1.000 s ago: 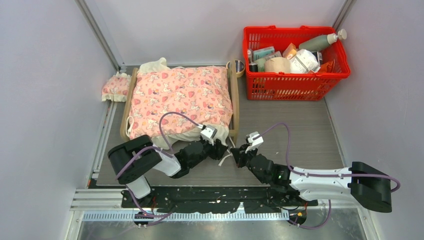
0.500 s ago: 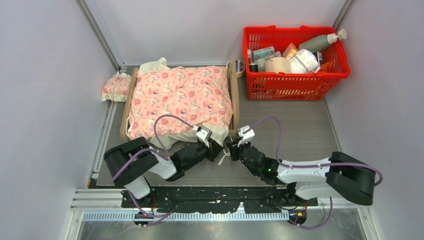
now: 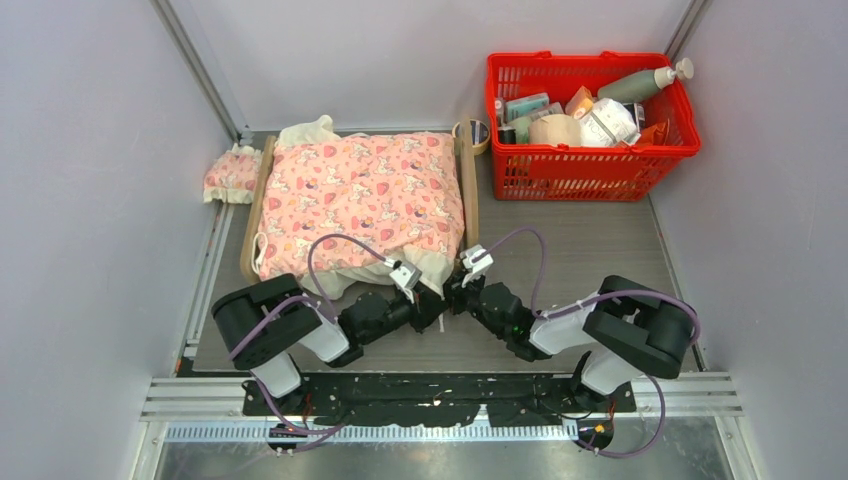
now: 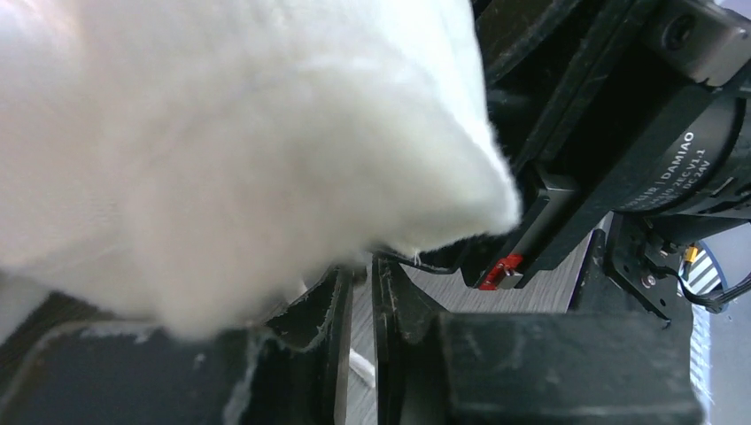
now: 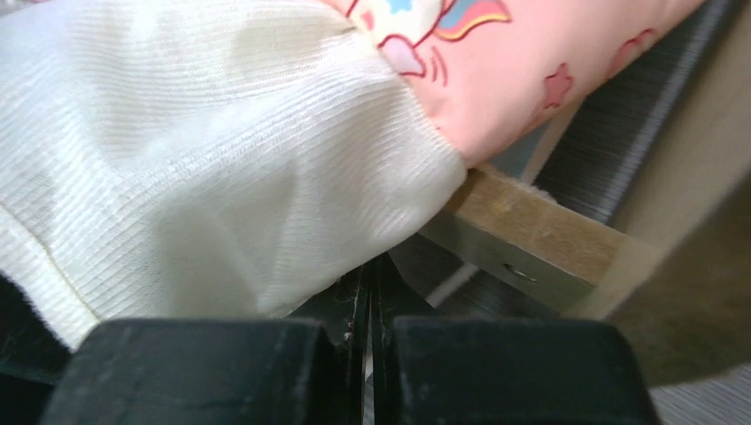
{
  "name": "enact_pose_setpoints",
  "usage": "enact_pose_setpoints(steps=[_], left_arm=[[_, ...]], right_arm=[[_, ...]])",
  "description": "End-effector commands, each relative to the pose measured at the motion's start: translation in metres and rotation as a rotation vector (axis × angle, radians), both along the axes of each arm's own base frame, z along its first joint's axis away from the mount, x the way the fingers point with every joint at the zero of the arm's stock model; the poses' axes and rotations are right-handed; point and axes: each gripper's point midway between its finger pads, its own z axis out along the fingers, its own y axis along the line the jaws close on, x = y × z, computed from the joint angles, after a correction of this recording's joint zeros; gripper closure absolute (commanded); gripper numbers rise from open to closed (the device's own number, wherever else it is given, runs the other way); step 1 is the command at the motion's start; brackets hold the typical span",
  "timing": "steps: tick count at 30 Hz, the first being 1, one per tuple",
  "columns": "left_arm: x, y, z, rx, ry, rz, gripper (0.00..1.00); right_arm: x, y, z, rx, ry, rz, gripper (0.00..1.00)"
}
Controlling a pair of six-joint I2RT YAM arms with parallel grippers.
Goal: Set up the pet bed
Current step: Tie the ropes to the bed frame.
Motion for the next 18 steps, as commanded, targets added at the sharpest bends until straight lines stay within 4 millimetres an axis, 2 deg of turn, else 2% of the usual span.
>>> enact_pose_setpoints(steps=[1, 3, 6, 9, 13, 18], left_arm=[[-0.001, 0.0, 0.018, -0.074, -0.043, -0.005, 0.79], [-0.002, 0.005, 0.016, -0.065, -0.043, 0.005, 0.73], [0.002, 0.022, 0.01, -0.038, -0.04, 0.075, 0.69], [0.003, 0.04, 0.005, -0.013, -0.029, 0.134, 0.61], [0.007, 0.064, -0.001, 0.009, -0.009, 0.237, 0.59], [0.017, 0.085, 0.002, 0.015, -0.002, 0.354, 0.59]], right_arm=[[-0.01, 0.024, 0.029, 0.119, -0.095, 0.157, 0.95], [-0.012, 0.024, 0.027, 0.115, -0.105, 0.181, 0.95], [-0.016, 0.027, 0.031, 0.123, -0.134, 0.217, 0.95], [-0.017, 0.028, 0.03, 0.121, -0.142, 0.232, 0.95], [-0.017, 0.028, 0.029, 0.121, -0.145, 0.239, 0.95], [-0.017, 0.03, 0.026, 0.109, -0.147, 0.245, 0.95]])
